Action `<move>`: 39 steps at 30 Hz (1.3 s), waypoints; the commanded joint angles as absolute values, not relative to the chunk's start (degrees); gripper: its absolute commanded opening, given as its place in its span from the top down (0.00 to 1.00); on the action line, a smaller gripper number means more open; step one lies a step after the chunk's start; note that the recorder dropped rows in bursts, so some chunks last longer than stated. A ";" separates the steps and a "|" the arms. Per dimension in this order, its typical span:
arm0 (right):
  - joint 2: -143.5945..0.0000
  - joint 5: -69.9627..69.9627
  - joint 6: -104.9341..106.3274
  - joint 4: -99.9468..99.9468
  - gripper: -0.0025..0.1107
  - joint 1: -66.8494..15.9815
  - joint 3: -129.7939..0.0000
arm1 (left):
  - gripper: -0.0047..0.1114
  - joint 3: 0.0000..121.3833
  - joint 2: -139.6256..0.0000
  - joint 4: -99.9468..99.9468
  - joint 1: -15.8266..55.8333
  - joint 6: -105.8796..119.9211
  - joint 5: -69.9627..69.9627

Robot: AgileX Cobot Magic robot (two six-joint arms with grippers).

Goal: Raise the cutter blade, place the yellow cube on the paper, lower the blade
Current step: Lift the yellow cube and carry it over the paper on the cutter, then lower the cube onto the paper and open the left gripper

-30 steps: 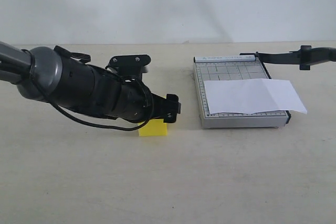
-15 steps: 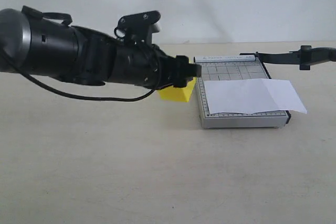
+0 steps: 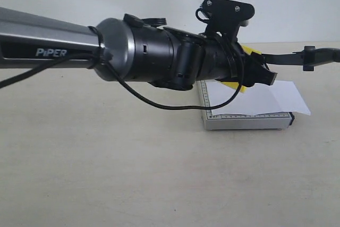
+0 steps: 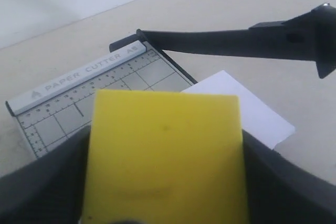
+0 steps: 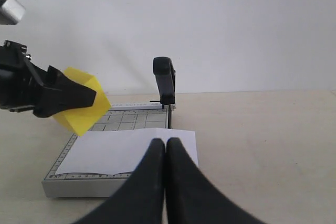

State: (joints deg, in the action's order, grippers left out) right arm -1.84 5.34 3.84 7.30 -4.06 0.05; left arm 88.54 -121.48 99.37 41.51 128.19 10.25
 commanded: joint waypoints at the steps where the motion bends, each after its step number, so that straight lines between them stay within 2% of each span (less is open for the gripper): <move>1: -1.76 4.96 3.76 7.01 0.98 -3.95 0.00 | 0.92 91.45 -124.20 99.95 42.01 128.65 10.51; 14: -1.76 4.96 3.76 7.01 0.98 -3.95 0.00 | 0.92 94.70 -129.79 99.95 42.01 128.54 10.77; 39: -1.76 4.96 3.76 7.01 0.98 -3.95 0.00 | 0.92 94.70 -131.27 99.95 41.90 128.54 11.07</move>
